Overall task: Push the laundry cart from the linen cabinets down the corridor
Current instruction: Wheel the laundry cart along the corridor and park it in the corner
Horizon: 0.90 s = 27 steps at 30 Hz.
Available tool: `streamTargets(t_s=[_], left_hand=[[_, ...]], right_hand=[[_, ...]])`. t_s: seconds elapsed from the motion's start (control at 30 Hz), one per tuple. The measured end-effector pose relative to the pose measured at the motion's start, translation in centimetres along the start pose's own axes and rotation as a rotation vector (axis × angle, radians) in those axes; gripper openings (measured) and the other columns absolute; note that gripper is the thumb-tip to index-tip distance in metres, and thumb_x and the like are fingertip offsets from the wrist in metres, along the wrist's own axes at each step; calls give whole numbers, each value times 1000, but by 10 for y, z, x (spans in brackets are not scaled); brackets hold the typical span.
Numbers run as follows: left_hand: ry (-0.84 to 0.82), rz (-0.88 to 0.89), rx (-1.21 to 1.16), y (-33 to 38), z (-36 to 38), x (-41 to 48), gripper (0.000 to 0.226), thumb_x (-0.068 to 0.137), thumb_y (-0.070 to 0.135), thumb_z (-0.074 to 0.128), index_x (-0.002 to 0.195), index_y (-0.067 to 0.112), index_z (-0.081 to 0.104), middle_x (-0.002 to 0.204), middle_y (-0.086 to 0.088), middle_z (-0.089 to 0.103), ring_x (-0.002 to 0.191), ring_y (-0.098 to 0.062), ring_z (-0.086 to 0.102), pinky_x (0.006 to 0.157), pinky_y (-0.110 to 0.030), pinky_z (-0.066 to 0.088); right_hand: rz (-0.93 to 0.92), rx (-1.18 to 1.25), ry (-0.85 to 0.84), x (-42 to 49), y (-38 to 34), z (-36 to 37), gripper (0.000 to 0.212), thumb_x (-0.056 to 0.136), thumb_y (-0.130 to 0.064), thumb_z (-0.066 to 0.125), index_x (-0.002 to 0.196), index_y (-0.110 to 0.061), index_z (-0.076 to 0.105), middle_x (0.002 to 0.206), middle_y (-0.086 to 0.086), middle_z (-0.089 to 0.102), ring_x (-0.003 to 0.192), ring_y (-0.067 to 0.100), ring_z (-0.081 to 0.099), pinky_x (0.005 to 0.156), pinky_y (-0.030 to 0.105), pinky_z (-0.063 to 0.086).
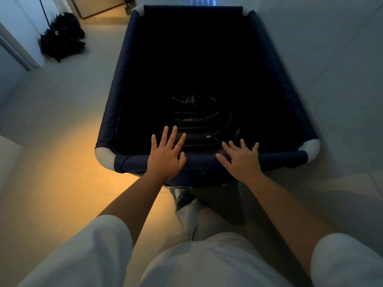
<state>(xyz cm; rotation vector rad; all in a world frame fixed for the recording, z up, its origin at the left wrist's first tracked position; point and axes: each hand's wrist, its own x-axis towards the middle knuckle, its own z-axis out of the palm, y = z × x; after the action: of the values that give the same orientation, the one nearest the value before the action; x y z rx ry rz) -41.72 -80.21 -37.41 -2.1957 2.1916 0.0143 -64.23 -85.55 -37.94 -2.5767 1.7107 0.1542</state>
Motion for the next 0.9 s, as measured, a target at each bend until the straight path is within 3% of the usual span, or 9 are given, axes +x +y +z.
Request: streamTargets(t_s=[0.13,0.47,0.9], left_hand=[[1,-2,-15,7,0,2,57,94,41,16,146,25,3,156,-7,-3,142,-28,-11,112,-52,-2],[0,0,-11,14,0,3,56,94,40,17,146,24,3,156,-7,-2,142,-28,-11,112,-52,-2],[-4,-5,-12,13,-1,7,56,95,39,17,146,24,2,156,-6,-3,142,-28,-11,113,-51,-1]], right_hand=[[6,-13,-2,1,7,2,67,88,-61,15,140,-24,34,144,6,42,137,35,25,106,64,10],[1,-36,2,1,15,2,76,83,-64,3,141,-25,32,144,5,42,137,34,26,106,63,10],[-4,1,20,5,15,2,67,88,-61,16,140,-24,35,144,6,43,136,35,27,106,63,10]])
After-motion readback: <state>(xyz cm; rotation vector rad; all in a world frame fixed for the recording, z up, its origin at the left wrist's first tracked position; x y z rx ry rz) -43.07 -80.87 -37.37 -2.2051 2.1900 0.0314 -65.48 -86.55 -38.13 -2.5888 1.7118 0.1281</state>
